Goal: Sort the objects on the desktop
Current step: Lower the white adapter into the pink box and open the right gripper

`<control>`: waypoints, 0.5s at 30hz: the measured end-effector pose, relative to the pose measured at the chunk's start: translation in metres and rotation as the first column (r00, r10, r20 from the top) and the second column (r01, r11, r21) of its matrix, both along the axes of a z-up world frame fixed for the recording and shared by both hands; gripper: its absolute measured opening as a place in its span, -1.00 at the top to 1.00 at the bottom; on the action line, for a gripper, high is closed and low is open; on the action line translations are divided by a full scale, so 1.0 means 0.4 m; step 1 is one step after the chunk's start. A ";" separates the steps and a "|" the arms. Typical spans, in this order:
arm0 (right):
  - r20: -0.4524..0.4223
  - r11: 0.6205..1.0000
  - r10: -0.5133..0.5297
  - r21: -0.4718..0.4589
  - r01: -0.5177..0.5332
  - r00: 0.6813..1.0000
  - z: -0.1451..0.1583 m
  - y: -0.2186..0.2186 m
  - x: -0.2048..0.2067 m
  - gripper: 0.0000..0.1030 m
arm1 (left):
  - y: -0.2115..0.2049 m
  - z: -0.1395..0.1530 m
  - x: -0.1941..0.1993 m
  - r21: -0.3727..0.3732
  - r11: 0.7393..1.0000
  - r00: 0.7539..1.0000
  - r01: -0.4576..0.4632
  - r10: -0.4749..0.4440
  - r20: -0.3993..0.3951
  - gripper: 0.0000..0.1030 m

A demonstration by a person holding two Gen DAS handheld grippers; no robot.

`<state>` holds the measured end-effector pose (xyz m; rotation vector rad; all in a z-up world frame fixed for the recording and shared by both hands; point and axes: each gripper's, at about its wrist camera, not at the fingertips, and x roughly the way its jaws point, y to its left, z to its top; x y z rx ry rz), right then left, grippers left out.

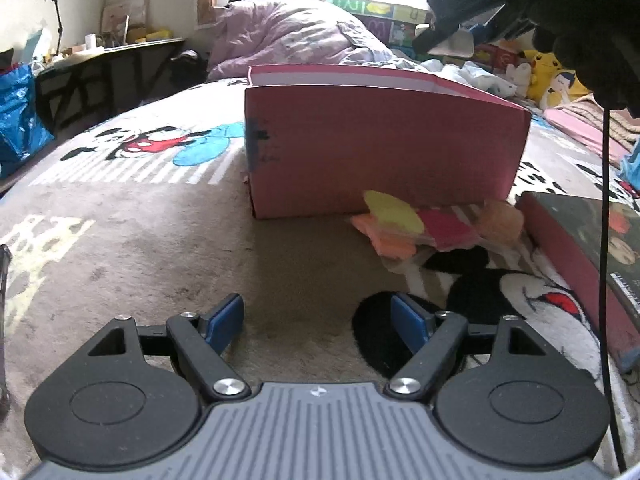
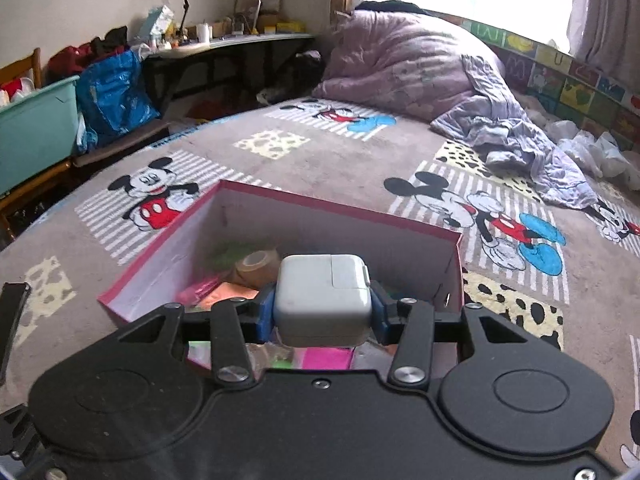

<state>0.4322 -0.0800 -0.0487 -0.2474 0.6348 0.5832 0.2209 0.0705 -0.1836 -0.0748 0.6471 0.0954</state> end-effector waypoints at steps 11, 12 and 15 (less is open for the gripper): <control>-0.104 0.997 -0.002 -0.081 -0.006 0.995 -0.033 0.058 0.097 0.12 | 0.006 -0.005 0.007 -0.015 1.000 1.000 -0.001 0.001 -0.013 -0.56; -0.117 0.996 0.000 -0.090 -0.011 0.993 -0.035 0.064 0.107 0.12 | 0.006 -0.005 0.007 -0.015 1.000 1.000 -0.001 0.001 -0.013 -0.56; -0.136 0.994 -0.008 -0.108 -0.007 0.991 -0.041 0.078 0.135 0.12 | 0.007 -0.007 0.008 -0.017 1.000 1.000 -0.001 0.001 -0.015 -0.56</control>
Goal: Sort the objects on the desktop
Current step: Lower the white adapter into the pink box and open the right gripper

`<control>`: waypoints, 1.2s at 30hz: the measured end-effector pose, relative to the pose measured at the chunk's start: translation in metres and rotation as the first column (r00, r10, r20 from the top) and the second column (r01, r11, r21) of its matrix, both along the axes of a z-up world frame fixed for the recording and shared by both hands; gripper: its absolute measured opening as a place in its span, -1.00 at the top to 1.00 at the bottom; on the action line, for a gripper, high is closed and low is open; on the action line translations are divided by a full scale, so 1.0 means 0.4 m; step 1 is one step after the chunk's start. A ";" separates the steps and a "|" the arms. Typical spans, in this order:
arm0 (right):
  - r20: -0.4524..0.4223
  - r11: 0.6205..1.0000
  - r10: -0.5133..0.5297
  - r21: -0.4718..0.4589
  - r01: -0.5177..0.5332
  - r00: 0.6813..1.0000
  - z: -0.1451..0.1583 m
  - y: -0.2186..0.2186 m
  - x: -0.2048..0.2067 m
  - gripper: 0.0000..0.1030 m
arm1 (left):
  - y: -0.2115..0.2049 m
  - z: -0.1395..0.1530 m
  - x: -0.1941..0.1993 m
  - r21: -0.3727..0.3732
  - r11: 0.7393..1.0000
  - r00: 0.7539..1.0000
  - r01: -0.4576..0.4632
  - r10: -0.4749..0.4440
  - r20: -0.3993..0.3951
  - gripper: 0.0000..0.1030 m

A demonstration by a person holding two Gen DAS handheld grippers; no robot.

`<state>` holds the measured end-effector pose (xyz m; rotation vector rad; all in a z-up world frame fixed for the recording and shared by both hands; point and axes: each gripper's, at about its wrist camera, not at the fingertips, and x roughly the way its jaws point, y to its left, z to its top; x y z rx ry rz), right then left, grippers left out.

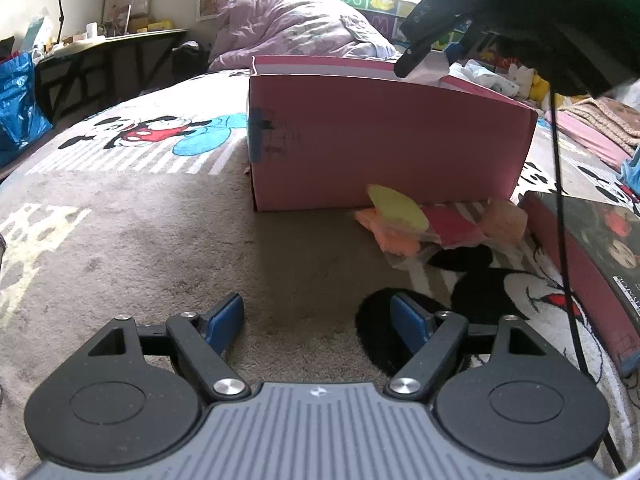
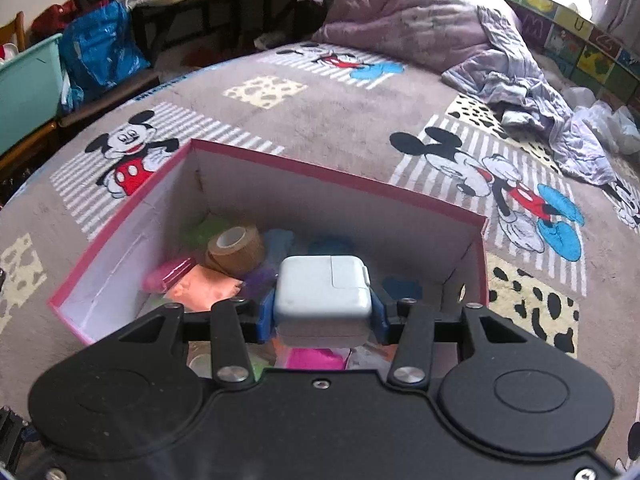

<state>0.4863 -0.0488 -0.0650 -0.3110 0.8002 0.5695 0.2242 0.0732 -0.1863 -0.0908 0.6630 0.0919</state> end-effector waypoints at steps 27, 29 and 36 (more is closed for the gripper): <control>-0.015 0.987 -0.128 0.098 0.128 0.992 0.030 -0.104 -0.078 -0.64 | -0.011 -0.007 0.005 0.023 1.000 1.000 0.003 -0.003 -0.004 -0.56; -0.011 0.984 -0.151 0.090 0.151 0.989 0.037 -0.114 -0.100 -0.69 | -0.013 -0.005 0.003 0.024 1.000 1.000 0.001 -0.001 -0.002 -0.56; 0.036 0.972 -0.218 0.094 0.214 0.975 0.069 -0.155 -0.185 -0.77 | -0.015 0.003 -0.011 -0.003 1.000 1.000 0.007 -0.007 0.013 -0.56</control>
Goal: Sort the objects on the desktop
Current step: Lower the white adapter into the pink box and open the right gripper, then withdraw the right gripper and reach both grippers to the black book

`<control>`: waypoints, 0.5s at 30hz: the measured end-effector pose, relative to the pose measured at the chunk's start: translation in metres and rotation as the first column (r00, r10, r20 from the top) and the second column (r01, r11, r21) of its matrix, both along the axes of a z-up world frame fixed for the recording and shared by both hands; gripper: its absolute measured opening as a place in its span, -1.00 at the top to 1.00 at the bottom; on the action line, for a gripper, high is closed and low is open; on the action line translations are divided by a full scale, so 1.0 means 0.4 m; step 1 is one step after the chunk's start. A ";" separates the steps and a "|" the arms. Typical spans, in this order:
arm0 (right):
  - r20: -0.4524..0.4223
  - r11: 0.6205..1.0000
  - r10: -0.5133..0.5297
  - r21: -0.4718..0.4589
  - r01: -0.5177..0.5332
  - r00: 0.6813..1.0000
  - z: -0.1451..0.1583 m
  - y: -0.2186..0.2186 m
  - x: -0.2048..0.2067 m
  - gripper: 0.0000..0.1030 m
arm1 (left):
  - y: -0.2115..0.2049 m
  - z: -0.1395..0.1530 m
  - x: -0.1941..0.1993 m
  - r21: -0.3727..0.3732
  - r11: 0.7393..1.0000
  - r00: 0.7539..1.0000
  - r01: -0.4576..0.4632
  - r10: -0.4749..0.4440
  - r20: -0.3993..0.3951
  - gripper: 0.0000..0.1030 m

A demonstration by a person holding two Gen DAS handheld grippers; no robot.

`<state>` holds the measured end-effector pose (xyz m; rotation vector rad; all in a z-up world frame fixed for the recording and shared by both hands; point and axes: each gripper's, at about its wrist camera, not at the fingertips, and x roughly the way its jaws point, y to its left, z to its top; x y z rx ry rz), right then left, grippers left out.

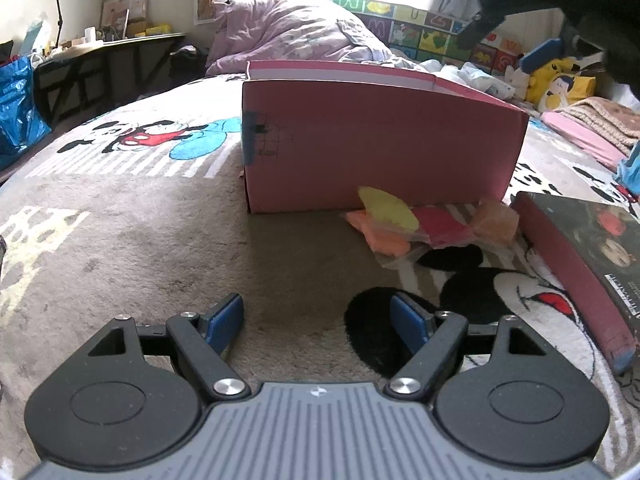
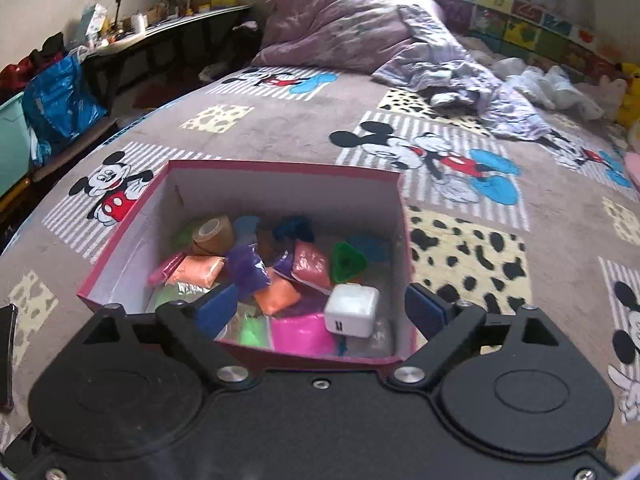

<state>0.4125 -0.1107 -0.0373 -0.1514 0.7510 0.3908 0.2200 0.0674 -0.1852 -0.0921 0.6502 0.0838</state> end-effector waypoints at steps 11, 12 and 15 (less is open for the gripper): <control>0.086 0.995 -0.067 -0.070 0.073 0.994 0.024 -0.097 -0.120 -0.86 | -0.050 0.004 -0.040 0.013 0.999 0.997 0.052 -0.053 0.049 -0.56; 0.091 0.994 -0.072 -0.076 0.079 0.993 0.027 -0.107 -0.129 -0.86 | -0.057 0.004 -0.045 0.018 0.998 0.997 0.058 -0.059 0.057 -0.56; 0.087 0.993 -0.095 -0.057 0.101 0.992 0.033 -0.153 -0.152 -0.87 | -0.080 0.012 -0.063 0.022 0.996 0.993 0.081 -0.083 0.083 -0.56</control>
